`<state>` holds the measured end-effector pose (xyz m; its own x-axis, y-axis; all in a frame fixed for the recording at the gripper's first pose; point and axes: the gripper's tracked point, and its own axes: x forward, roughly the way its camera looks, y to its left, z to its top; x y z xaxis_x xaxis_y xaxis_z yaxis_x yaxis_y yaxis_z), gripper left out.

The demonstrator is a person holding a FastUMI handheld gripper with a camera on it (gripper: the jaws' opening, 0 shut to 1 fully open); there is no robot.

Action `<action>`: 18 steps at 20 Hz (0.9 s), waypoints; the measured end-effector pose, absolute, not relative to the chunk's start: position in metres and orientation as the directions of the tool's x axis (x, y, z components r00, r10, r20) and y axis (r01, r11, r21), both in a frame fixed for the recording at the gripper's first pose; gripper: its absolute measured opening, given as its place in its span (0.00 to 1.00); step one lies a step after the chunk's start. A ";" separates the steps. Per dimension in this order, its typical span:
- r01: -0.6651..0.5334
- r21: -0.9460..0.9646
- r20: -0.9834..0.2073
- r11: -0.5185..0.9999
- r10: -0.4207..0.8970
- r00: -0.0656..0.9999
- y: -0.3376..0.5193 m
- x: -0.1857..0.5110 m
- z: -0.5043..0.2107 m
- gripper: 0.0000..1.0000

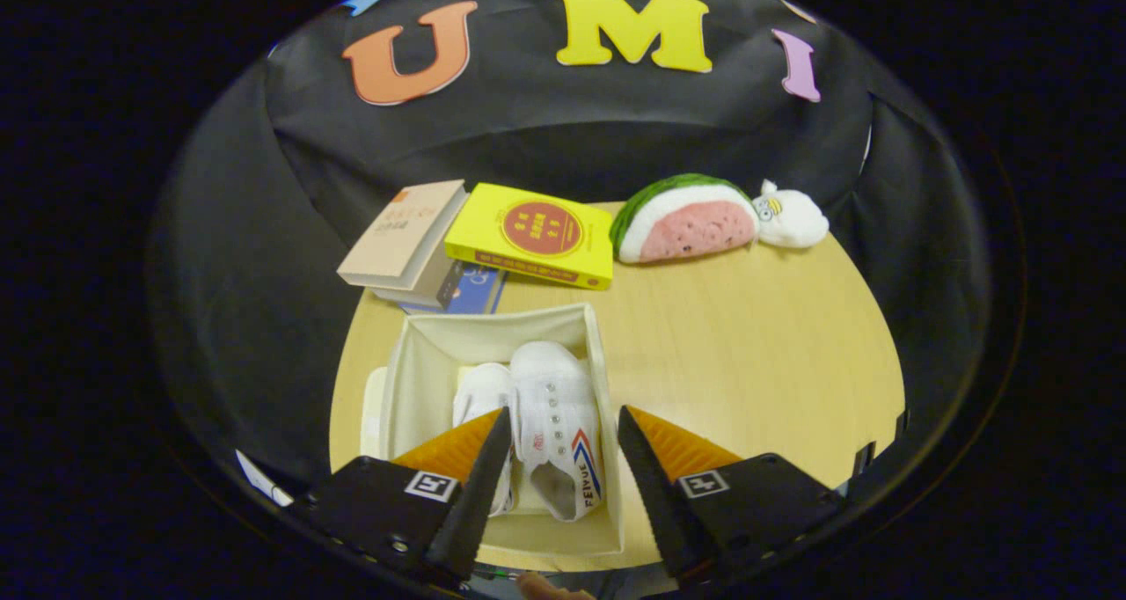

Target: Open the storage box then place both shoes into the box .Put the left shoe in first, then the right shoe, with the right side of both shoes facing outward in a uniform manner.

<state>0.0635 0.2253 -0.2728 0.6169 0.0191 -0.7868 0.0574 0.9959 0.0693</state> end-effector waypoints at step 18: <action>0.001 0.028 -0.145 1.000 0.003 0.989 0.091 -0.072 -0.009 0.96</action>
<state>-0.0717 0.0911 -0.0092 0.9895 0.0033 -0.1447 0.0007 0.9996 0.0275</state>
